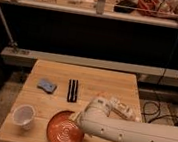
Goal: Pick up the ceramic bowl
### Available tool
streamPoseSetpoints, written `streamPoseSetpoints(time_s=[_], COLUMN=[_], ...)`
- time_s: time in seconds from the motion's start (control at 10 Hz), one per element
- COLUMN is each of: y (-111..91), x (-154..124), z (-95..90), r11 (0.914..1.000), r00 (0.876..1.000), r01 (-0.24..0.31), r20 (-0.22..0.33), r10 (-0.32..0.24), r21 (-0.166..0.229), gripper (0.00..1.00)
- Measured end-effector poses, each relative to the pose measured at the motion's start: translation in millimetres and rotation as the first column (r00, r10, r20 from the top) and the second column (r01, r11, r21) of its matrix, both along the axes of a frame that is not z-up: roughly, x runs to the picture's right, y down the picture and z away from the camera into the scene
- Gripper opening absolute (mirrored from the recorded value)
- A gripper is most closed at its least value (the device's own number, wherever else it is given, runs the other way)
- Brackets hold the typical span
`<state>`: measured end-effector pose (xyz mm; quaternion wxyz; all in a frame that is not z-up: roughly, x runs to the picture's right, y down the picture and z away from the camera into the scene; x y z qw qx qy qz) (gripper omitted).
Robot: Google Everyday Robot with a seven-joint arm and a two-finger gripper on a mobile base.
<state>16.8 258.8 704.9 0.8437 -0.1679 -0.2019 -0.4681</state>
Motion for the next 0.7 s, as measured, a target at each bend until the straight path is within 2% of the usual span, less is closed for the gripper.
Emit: streamPoseSetpoints(time_s=[0.7], y=[22], x=[-6], z=[13.0], r11=[0.9991], r00=[0.999], r01=[-0.023], r20=[0.041], r10=[0.024], r21=[-0.035], gripper=[0.8])
